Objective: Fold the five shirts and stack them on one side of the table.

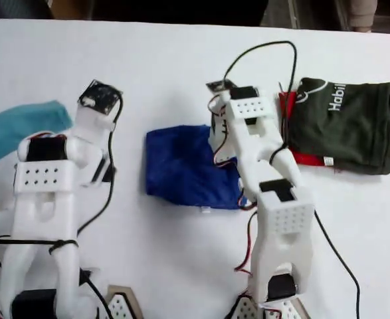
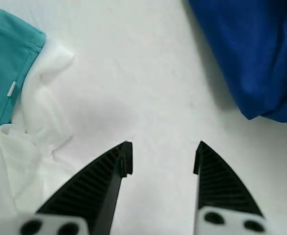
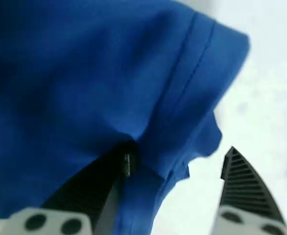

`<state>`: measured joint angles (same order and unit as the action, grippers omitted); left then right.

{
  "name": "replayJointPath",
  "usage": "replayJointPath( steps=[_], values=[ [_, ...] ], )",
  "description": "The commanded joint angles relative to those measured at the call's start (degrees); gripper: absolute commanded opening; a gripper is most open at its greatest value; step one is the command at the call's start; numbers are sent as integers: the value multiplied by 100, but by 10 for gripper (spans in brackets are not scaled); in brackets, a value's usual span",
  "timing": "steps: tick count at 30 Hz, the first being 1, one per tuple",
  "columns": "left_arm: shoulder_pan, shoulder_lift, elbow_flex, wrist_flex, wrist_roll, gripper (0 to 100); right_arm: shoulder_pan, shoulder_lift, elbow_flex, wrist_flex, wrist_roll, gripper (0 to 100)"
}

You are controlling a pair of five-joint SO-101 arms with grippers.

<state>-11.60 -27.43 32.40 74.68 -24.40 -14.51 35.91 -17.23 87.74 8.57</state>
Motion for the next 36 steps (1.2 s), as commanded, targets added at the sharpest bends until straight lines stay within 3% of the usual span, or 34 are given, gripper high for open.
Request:
replayJointPath(
  steps=[1, 11, 17, 27, 36],
  values=[
    [-53, -237, 4, -79, -26, 221, -40, 356, -484, 31, -53, 290],
    [-53, -255, -22, -79, -18, 220, -110, 1481, -1644, 936, 0, 272],
    [-53, -255, -31, -79, -18, 220, -110, 1666, -1670, 963, 308, 22],
    [-53, -255, -13, -79, -18, 219, 400, 1631, -1714, 963, 378, 21],
    [-53, -255, 4, -141, -18, 219, 1051, -171, -1679, 963, 1635, 21]
  ],
)
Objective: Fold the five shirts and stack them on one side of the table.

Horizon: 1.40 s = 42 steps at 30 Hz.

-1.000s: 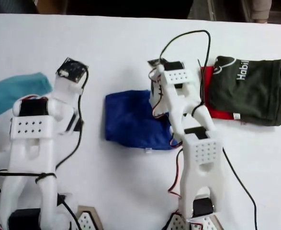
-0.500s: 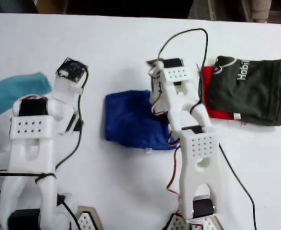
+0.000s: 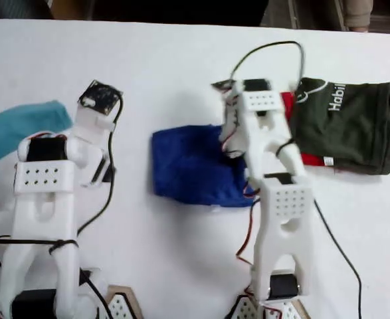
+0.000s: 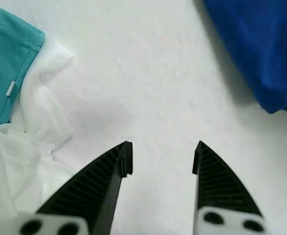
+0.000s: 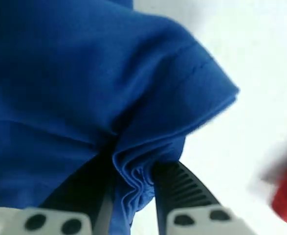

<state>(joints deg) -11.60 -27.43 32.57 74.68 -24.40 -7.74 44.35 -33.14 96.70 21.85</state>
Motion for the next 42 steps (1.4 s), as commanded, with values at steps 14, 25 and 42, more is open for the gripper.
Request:
replayJointPath(
  steps=[14, 25, 42],
  values=[
    [-44, -246, -13, -167, -18, 219, 1631, -2668, -299, -163, 1521, 20],
    [-44, -229, -13, -167, -18, 219, 2413, -2651, -1688, -523, 1785, 20],
    [-53, -255, -4, -141, -18, 219, 3618, -734, -1758, -1648, 1996, 24]
  ],
)
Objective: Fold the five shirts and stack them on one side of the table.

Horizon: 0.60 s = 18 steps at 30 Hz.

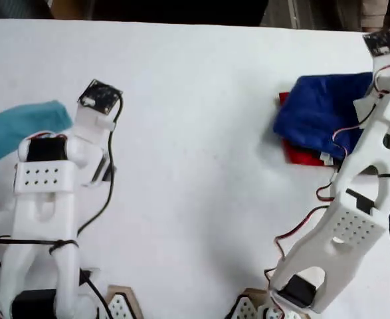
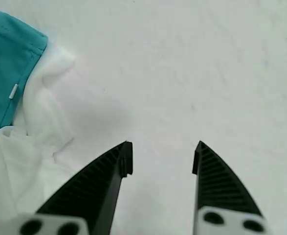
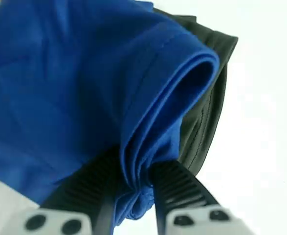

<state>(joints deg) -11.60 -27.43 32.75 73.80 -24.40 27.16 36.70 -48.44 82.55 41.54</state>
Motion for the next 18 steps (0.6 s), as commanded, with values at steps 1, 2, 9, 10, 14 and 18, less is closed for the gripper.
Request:
replayJointPath(
  steps=[1, 2, 9, 10, 14, 18],
  values=[
    [-53, -255, -22, -44, -9, 219, 154, 75, -229, -295, 26, 24],
    [-53, -255, -22, -35, -9, 219, 163, 110, -229, -365, 26, 25],
    [-53, -255, -22, -35, -44, 219, 145, 215, -229, -514, 18, 199],
    [-53, -255, -22, -35, -44, 219, 163, 215, -229, -593, 18, 234],
    [-53, -255, -22, -35, -44, 219, 321, 163, -237, -998, -18, 267],
    [-53, -229, -22, -53, -44, 219, 277, 57, -378, -286, -149, 244]
  ],
)
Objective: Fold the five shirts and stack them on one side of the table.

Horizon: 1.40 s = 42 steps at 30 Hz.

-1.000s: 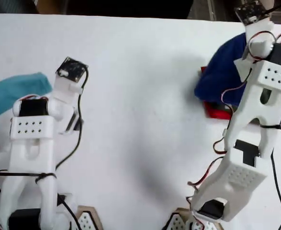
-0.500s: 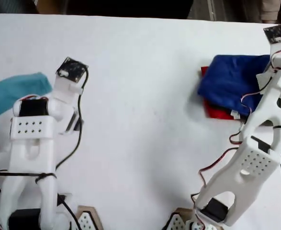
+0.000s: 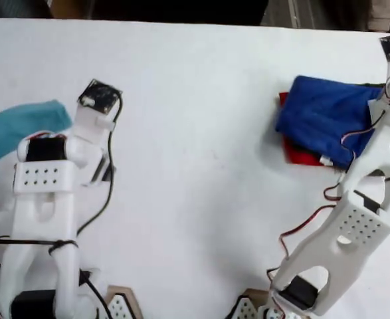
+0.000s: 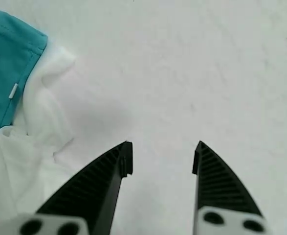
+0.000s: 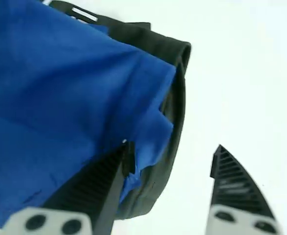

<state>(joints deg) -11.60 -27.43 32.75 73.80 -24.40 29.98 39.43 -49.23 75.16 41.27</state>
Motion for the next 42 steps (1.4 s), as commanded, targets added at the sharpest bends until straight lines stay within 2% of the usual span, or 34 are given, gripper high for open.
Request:
replayJointPath(
  steps=[1, 5, 9, 15, 19, 22, 26, 33, 42],
  values=[
    [-53, -220, -22, -70, -44, 219, -101, -259, -325, 804, -202, 232],
    [-53, -220, -22, -79, -44, 219, -541, -505, -413, 1886, -193, 115],
    [-53, -220, -22, -79, -53, 219, -708, -734, -343, 2264, -246, 17],
    [-53, -237, -22, -79, -53, 219, -215, -787, 756, 2149, -185, 60],
    [-53, -220, -22, -79, -53, 219, 119, -312, 1213, 1262, 62, 59],
    [-53, -220, -22, -79, -53, 219, 312, 110, 1160, 699, 220, 59],
    [-53, -220, -22, -79, -53, 219, 435, 462, 571, 453, 299, 60],
    [-141, -220, -22, -35, -53, 219, 462, 602, -624, 673, 290, 60],
    [-404, -255, -84, 97, -53, 221, 409, 593, -2092, 2193, 290, 60]
  ],
)
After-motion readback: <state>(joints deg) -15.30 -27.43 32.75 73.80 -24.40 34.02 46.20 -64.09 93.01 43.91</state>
